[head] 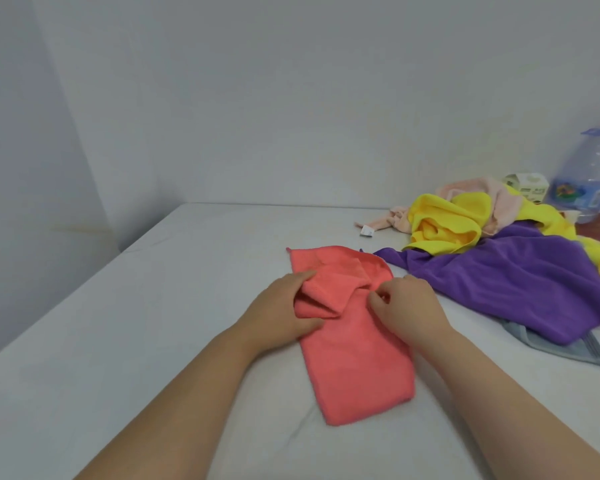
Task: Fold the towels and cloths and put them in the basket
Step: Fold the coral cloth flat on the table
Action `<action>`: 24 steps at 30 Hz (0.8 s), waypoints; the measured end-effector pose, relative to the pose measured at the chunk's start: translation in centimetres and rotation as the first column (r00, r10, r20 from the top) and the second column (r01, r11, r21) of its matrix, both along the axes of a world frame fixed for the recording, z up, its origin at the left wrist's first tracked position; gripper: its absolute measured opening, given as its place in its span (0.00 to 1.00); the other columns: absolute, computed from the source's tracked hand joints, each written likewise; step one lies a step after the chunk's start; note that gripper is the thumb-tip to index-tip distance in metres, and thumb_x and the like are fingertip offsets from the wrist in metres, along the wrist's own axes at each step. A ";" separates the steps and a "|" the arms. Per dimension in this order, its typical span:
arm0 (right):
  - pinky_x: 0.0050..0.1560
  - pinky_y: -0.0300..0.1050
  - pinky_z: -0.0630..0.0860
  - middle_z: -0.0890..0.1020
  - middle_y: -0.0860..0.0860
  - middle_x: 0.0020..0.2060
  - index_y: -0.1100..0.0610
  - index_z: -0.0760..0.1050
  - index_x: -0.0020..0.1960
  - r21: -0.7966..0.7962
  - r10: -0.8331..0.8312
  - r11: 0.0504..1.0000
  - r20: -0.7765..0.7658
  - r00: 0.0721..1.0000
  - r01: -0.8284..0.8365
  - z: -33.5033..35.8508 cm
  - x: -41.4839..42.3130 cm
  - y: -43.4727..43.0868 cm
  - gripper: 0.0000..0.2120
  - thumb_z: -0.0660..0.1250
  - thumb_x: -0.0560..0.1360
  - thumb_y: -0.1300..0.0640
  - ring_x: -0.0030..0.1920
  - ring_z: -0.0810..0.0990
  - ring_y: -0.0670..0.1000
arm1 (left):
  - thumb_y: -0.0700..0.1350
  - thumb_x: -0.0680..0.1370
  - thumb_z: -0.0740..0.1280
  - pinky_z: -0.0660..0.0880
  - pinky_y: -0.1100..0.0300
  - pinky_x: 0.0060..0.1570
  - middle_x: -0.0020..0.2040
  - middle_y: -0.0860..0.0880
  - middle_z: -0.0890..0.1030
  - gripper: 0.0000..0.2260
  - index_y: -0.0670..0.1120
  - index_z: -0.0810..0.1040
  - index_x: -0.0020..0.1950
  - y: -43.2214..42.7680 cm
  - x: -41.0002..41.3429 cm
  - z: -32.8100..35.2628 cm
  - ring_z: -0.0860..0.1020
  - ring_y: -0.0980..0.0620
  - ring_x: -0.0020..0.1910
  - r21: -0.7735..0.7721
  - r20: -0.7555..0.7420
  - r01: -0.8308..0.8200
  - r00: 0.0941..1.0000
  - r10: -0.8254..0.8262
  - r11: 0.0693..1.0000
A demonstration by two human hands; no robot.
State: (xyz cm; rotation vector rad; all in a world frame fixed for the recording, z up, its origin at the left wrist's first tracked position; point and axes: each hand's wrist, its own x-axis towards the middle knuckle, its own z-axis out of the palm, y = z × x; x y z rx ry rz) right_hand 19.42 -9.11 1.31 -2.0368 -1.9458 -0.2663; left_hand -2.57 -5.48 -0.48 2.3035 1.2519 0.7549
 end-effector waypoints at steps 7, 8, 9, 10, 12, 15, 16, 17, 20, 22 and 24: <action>0.43 0.47 0.68 0.81 0.56 0.41 0.60 0.78 0.43 0.139 -0.019 0.987 -0.404 0.914 0.082 0.0 1.2 -0.4 0.10 0.63 0.75 0.54 0.45 0.77 0.57 | 0.49 0.70 0.73 0.65 0.65 0.59 0.65 0.55 0.72 0.32 0.55 0.64 0.72 0.5 -0.5 0.0 0.71 0.56 0.63 -0.082 0.110 -0.072 0.991 0.080 0.994; 0.47 0.47 0.68 0.80 0.56 0.46 0.59 0.78 0.50 0.145 -0.027 0.985 -0.421 0.907 0.097 -0.3 1.6 -0.1 0.09 0.64 0.75 0.56 0.50 0.76 0.57 | 0.51 0.69 0.74 0.66 0.63 0.61 0.66 0.55 0.71 0.36 0.57 0.61 0.73 0.4 -0.5 -0.1 0.71 0.56 0.63 -0.146 0.078 -0.047 0.995 0.059 0.988; 0.52 0.48 0.68 0.79 0.57 0.52 0.59 0.76 0.57 0.096 -0.049 0.991 -0.421 0.906 0.098 -0.6 1.9 0.2 0.13 0.64 0.75 0.56 0.54 0.74 0.57 | 0.52 0.69 0.74 0.66 0.62 0.62 0.67 0.54 0.70 0.38 0.59 0.59 0.74 0.3 -0.5 -0.1 0.70 0.55 0.64 -0.169 0.034 -0.039 0.998 0.045 0.985; 0.57 0.49 0.67 0.77 0.58 0.57 0.60 0.72 0.63 0.016 -0.081 0.995 -0.404 0.911 0.096 -1.0 2.3 0.4 0.17 0.63 0.76 0.55 0.58 0.72 0.59 | 0.52 0.68 0.74 0.66 0.61 0.63 0.67 0.53 0.70 0.38 0.59 0.59 0.74 0.2 -0.5 0.0 0.70 0.55 0.65 -0.167 0.002 -0.043 0.999 0.044 0.985; 0.61 0.52 0.67 0.75 0.59 0.62 0.59 0.66 0.70 -0.084 -0.136 0.990 -0.351 0.926 0.114 -1.7 2.7 0.6 0.23 0.61 0.78 0.52 0.62 0.70 0.61 | 0.52 0.68 0.75 0.66 0.62 0.63 0.67 0.53 0.70 0.38 0.58 0.61 0.74 0.2 -0.8 0.2 0.70 0.55 0.65 -0.149 -0.001 -0.060 0.998 0.061 0.987; 0.61 0.52 0.70 0.77 0.58 0.61 0.58 0.65 0.71 -0.058 -0.145 0.989 -0.483 0.863 0.134 -1.6 2.5 0.6 0.25 0.62 0.77 0.49 0.63 0.72 0.59 | 0.45 0.69 0.75 0.66 0.73 0.56 0.64 0.56 0.75 0.32 0.55 0.68 0.71 0.1 -1.3 0.5 0.74 0.60 0.59 -0.116 0.064 -0.073 0.995 0.081 0.991; 0.60 0.51 0.71 0.78 0.57 0.59 0.58 0.68 0.69 -0.055 -0.151 0.988 -0.523 0.839 0.144 -1.5 2.5 0.6 0.24 0.63 0.77 0.49 0.61 0.74 0.58 | 0.42 0.69 0.74 0.66 0.77 0.51 0.62 0.56 0.76 0.29 0.53 0.71 0.69 0.1 -1.4 0.6 0.75 0.63 0.55 -0.114 0.092 -0.078 0.992 0.088 0.990; 0.58 0.49 0.72 0.79 0.57 0.57 0.58 0.72 0.66 -0.065 -0.156 0.988 -0.524 0.837 0.143 -1.4 2.5 0.6 0.21 0.64 0.77 0.49 0.59 0.76 0.57 | 0.39 0.70 0.73 0.67 0.79 0.47 0.59 0.56 0.78 0.27 0.52 0.73 0.67 0.1 -1.5 0.7 0.75 0.65 0.50 -0.118 0.119 -0.080 0.988 0.094 0.990; 0.44 0.43 0.71 0.83 0.54 0.44 0.56 0.81 0.46 -0.102 -0.150 0.988 -0.473 0.868 0.115 -1.0 3.1 0.1 0.08 0.65 0.75 0.54 0.47 0.79 0.54 | 0.34 0.71 0.71 0.70 0.74 0.37 0.43 0.52 0.81 0.22 0.49 0.77 0.62 0.1 -2.1 1.2 0.76 0.61 0.37 -0.218 0.197 -0.048 0.976 0.092 0.975; 0.40 0.42 0.69 0.81 0.50 0.34 0.54 0.77 0.35 -0.099 -0.140 0.990 -0.516 0.845 0.104 -0.4 3.7 -0.2 0.08 0.67 0.73 0.57 0.40 0.78 0.52 | 0.34 0.73 0.69 0.68 0.66 0.30 0.32 0.50 0.76 0.19 0.49 0.77 0.62 0.2 -2.9 1.6 0.71 0.55 0.30 -0.370 0.330 0.028 0.938 0.104 0.928; 0.40 0.42 0.70 0.80 0.50 0.29 0.53 0.76 0.31 -0.071 -0.156 0.987 -0.584 0.797 0.141 -0.1 4.1 -0.4 0.10 0.67 0.71 0.59 0.39 0.79 0.53 | 0.34 0.75 0.67 0.62 0.65 0.23 0.25 0.52 0.70 0.18 0.49 0.76 0.63 0.6 -3.3 1.9 0.67 0.56 0.24 -0.505 0.467 0.041 0.853 0.233 0.862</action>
